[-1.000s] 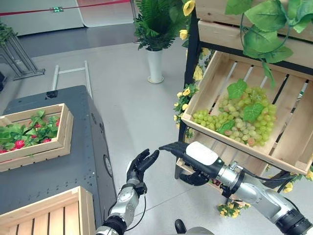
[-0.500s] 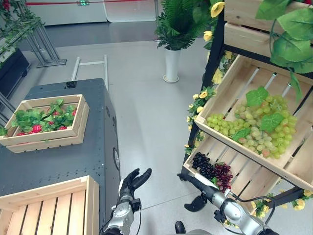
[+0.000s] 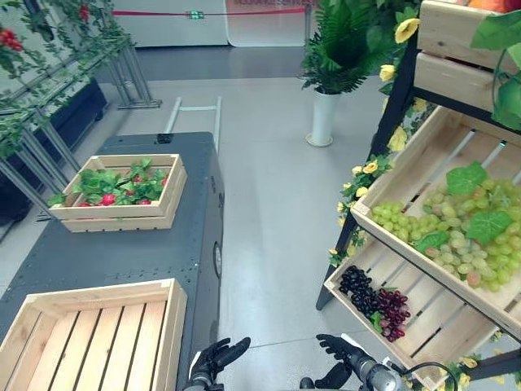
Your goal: Pick up the fruits from the basket on one side to the basket on the other side
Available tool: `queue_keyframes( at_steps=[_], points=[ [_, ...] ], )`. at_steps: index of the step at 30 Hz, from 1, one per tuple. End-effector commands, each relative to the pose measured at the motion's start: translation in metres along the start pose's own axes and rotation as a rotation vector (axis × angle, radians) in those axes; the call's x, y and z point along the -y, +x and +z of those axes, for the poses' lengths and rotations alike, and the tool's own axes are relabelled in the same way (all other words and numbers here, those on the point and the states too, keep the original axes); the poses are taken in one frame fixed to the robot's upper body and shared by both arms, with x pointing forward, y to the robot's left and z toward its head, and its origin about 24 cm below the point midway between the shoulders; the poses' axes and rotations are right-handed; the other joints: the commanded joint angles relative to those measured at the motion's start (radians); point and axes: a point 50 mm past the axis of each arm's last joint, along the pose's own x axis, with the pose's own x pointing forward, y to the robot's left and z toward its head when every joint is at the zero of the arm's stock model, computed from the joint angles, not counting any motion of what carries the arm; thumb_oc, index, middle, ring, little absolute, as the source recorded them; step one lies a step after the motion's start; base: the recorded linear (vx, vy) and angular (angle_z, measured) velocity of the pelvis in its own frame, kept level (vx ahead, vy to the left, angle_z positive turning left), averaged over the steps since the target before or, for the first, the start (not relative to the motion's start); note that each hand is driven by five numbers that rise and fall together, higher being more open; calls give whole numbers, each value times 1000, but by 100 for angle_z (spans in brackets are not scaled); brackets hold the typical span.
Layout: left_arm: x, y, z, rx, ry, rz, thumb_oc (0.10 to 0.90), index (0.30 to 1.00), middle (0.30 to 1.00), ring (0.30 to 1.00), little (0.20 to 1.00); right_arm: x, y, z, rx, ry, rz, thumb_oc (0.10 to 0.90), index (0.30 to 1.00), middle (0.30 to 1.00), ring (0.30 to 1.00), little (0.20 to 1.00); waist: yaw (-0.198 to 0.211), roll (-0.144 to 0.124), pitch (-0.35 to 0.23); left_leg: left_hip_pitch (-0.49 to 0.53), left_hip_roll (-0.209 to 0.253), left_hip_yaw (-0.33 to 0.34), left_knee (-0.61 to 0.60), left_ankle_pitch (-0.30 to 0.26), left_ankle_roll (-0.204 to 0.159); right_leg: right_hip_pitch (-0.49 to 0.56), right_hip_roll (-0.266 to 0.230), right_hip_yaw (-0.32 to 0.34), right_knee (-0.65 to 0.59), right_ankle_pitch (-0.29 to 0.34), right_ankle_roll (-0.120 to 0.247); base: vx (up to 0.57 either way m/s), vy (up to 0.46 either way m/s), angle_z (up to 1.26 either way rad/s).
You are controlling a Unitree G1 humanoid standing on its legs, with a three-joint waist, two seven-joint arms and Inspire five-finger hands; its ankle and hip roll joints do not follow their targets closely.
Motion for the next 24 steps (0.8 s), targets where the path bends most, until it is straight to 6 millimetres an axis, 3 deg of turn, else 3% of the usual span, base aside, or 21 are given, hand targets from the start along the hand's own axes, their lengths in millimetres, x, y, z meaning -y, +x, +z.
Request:
queue_keyframes(
  at_steps=[1, 14, 24],
  points=[
    [15, 8, 26, 88, 94, -57, 800, 900, 900, 900, 900, 9, 10, 17, 27, 96, -43, 800, 900, 900, 900, 900, 23, 1, -23, -25, -66, -69, 10, -69, 34, 47, 15, -48, 7, -50, 7, 2, -18, 18],
    [16, 6, 11, 1, 198, -84, 800, 900, 900, 900, 900, 7, 6, -8, -108, 131, -64, 800, 900, 900, 900, 900, 55, 14, -13, -40, -77, -131, 10, -57, 36, 63, 11, -89, 7, -69, -1, 11, -9, 15],
    [18, 7, 20, 44, 246, -118, 800, 900, 900, 900, 900, 4, 4, -12, -121, 155, -75, 800, 900, 900, 900, 900, 65, 19, 5, -36, -85, -148, 10, -55, 39, 76, 8, -108, 7, -78, -8, 6, -2, 6]
  ],
)
